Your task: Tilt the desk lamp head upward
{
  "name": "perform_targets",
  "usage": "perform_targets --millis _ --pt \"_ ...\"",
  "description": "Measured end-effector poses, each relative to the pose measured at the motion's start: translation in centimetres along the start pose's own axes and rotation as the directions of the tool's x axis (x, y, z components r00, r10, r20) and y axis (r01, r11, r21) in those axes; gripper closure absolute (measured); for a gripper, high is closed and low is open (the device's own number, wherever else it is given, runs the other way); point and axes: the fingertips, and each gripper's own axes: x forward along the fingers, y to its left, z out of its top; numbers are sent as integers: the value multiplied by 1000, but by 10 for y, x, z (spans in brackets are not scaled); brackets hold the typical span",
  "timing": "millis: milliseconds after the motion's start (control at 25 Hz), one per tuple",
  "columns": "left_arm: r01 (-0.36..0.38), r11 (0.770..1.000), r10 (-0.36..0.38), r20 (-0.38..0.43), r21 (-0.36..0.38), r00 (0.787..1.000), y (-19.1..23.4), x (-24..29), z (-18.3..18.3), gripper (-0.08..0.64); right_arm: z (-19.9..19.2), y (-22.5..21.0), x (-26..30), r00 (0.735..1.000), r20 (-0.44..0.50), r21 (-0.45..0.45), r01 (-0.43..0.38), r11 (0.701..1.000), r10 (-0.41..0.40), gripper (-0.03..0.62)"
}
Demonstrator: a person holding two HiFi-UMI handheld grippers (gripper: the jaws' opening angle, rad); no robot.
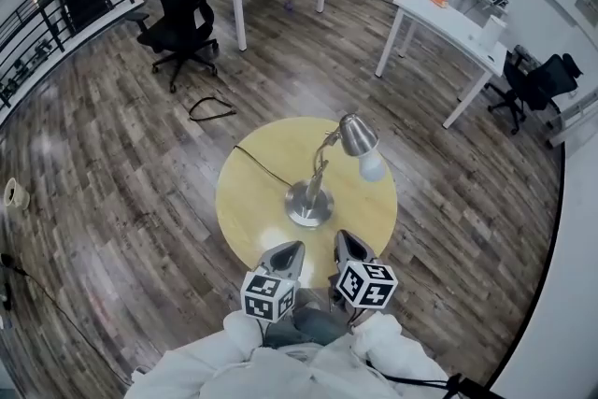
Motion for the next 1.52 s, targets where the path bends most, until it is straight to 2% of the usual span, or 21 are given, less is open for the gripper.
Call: perform_targets --millis 280,480,680,840,1080,1280,1520 --pt "-47 999 47 -3 -10 999 -24 -33 -11 560 -20 1 -41 1000 -19 -15 -20 1000 20 580" --pt "-94 996 94 33 3 995 -77 -70 -40 560 -50 -8 -112 999 -20 -38 -46 998 45 580" --pt "-140 989 141 26 -36 990 -134 -113 -89 560 -94 -22 -187 997 -57 -47 -58 997 55 580" --pt "-166 986 167 40 -32 985 -162 -144 -102 560 -110 -23 -222 996 -71 -60 -67 996 62 580" --pt "-177 984 176 67 9 982 -178 -172 -101 560 -114 -3 -244 995 -53 -81 -86 993 81 580" --pt "-173 985 172 77 7 982 -179 -185 -102 560 -117 15 -252 997 -24 -78 -80 994 78 580" --pt "-165 986 163 93 4 982 -175 -191 -95 560 -114 22 -255 999 -8 -150 -49 988 49 580"
